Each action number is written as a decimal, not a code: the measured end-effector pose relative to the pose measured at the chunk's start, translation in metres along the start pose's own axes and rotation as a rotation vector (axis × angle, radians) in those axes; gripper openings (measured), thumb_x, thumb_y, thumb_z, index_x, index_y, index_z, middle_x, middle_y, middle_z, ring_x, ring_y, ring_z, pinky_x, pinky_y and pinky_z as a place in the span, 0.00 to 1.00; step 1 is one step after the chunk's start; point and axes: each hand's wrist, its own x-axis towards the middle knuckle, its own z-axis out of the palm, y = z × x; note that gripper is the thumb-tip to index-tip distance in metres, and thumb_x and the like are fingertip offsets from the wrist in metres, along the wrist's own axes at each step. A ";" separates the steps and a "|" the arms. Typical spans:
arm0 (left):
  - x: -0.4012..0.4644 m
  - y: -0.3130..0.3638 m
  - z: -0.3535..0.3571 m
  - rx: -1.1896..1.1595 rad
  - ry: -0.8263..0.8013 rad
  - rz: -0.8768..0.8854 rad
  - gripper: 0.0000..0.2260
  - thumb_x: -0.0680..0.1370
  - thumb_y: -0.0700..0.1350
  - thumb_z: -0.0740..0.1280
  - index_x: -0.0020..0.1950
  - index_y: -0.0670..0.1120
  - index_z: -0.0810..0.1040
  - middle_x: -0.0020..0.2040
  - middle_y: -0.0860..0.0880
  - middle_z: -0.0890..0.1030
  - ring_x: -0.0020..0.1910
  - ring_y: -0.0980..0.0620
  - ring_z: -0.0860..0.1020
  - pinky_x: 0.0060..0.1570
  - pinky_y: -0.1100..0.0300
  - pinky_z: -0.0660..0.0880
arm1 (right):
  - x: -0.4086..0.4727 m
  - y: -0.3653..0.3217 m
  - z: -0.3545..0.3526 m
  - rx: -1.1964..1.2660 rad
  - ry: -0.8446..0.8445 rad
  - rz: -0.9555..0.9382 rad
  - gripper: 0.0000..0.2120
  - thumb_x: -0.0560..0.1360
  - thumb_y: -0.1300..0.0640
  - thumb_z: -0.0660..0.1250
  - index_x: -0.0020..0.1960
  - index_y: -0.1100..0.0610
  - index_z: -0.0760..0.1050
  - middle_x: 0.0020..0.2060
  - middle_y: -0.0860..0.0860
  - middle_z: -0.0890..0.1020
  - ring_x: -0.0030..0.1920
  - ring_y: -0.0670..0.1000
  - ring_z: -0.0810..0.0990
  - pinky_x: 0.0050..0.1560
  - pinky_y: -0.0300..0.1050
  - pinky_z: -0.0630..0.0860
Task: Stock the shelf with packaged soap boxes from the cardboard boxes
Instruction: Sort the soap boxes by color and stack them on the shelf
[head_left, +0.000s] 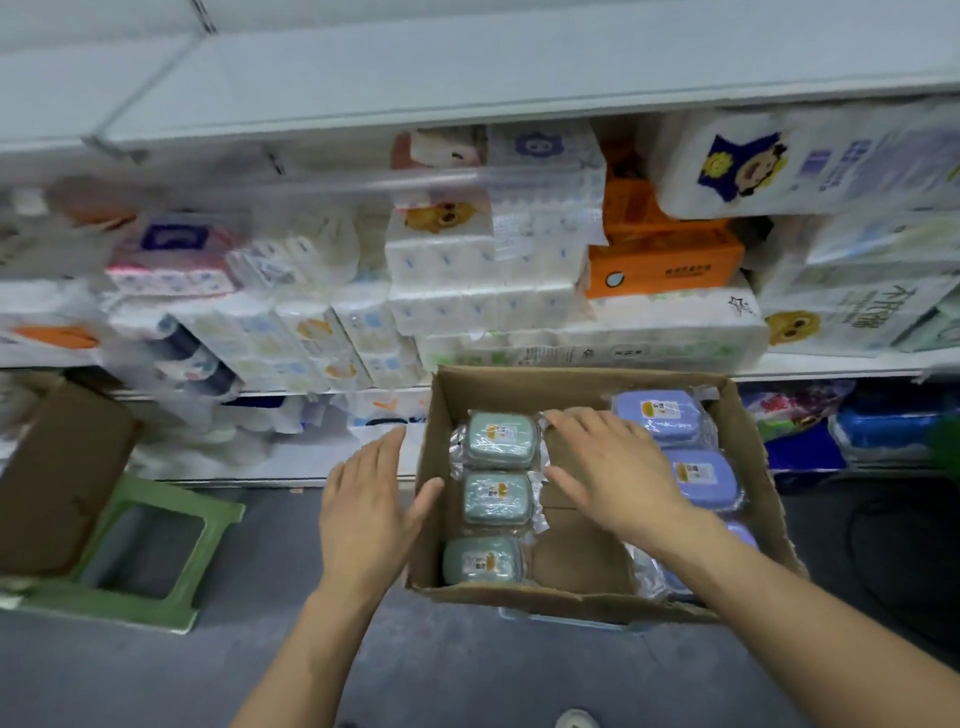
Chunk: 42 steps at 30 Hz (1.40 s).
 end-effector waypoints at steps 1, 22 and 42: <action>0.000 -0.008 -0.013 -0.008 0.045 0.011 0.32 0.75 0.66 0.56 0.71 0.47 0.71 0.63 0.47 0.79 0.62 0.45 0.76 0.61 0.48 0.71 | 0.005 -0.019 -0.006 0.042 0.078 -0.036 0.27 0.78 0.44 0.62 0.74 0.51 0.63 0.66 0.49 0.73 0.64 0.54 0.73 0.60 0.53 0.71; -0.017 -0.427 -0.201 0.113 0.076 -0.149 0.37 0.73 0.68 0.52 0.76 0.48 0.65 0.68 0.46 0.75 0.65 0.44 0.74 0.63 0.48 0.71 | 0.144 -0.469 0.012 0.288 0.196 -0.205 0.29 0.78 0.46 0.63 0.76 0.50 0.59 0.70 0.49 0.68 0.67 0.54 0.68 0.59 0.52 0.71; 0.067 -0.748 -0.193 -0.252 -0.188 -0.581 0.33 0.78 0.58 0.64 0.79 0.48 0.57 0.76 0.46 0.65 0.75 0.45 0.62 0.69 0.49 0.65 | 0.370 -0.747 0.116 0.403 -0.244 -0.323 0.26 0.78 0.46 0.63 0.73 0.47 0.61 0.70 0.50 0.69 0.66 0.54 0.72 0.58 0.51 0.74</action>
